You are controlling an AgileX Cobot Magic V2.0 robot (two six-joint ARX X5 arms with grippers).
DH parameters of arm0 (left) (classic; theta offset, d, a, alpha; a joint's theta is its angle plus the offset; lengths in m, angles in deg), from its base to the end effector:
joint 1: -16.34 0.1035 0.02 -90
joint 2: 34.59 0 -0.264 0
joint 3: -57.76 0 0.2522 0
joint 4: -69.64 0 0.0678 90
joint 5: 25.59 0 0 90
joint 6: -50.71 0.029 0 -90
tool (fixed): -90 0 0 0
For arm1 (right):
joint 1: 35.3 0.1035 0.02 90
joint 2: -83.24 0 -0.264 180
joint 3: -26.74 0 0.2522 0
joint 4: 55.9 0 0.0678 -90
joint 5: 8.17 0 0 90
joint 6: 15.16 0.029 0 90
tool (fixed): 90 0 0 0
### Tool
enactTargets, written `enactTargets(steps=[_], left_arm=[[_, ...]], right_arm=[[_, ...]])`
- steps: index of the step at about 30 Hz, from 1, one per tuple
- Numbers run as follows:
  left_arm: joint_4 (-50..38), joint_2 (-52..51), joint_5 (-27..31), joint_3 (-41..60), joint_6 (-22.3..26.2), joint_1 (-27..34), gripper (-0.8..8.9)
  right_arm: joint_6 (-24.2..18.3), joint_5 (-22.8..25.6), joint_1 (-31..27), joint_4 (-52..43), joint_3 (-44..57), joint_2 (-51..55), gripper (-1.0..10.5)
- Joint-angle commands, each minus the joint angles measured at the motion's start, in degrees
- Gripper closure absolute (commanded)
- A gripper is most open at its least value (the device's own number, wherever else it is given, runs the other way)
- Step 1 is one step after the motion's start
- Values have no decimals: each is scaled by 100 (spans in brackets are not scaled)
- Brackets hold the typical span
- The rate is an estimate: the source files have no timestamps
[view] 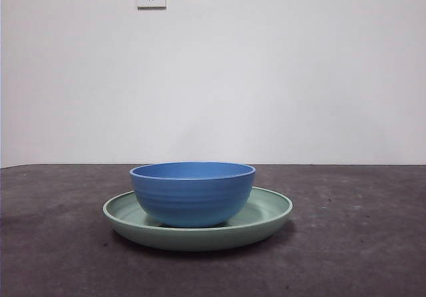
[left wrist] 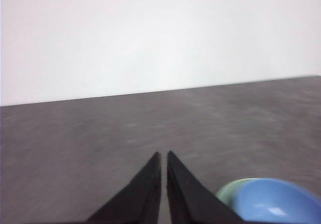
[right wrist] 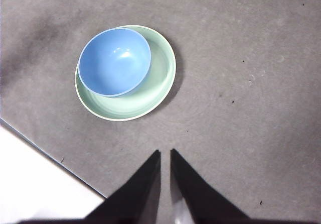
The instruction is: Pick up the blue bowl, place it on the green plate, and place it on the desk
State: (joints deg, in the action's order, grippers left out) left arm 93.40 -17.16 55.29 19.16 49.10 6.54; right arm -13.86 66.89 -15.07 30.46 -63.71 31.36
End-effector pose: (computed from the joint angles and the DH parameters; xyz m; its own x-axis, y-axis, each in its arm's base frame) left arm 0.0974 -0.0215 0.2693 0.9450 -0.3241 -0.0446 0.3227 0.9458 -0.0352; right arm 0.1087 0.0480 0.3975 0.5199 0.4664 -0.7156 -0.4807 0.8523 0.2061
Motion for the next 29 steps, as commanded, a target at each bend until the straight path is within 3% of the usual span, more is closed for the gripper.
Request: enactTargets(steps=[1,9,13,17,23,29], left_arm=[[-352,-289,52,649,-140,422,794],[-479,-1014,81,1897,-448,986,794],[-479,-1165,538,2221,-452,1036,794],[-472,-1261,922,2385,-450,1051,794],[90,-1517,946,2417,-446,1060,794],[92,-1727,957,2417,-297,1060,794]], right_arm=[[-28,-4,31,-57,-111,-39,919],[-26,-4,31,-57,-111,-39,919],[-26,-4,31,-57,-111,-39,919],[-28,-4,31,-57,-111,-39,919],[-28,-4,31,-57,-111,-39,919],[-26,-4,31,-57,-111,-39,919]])
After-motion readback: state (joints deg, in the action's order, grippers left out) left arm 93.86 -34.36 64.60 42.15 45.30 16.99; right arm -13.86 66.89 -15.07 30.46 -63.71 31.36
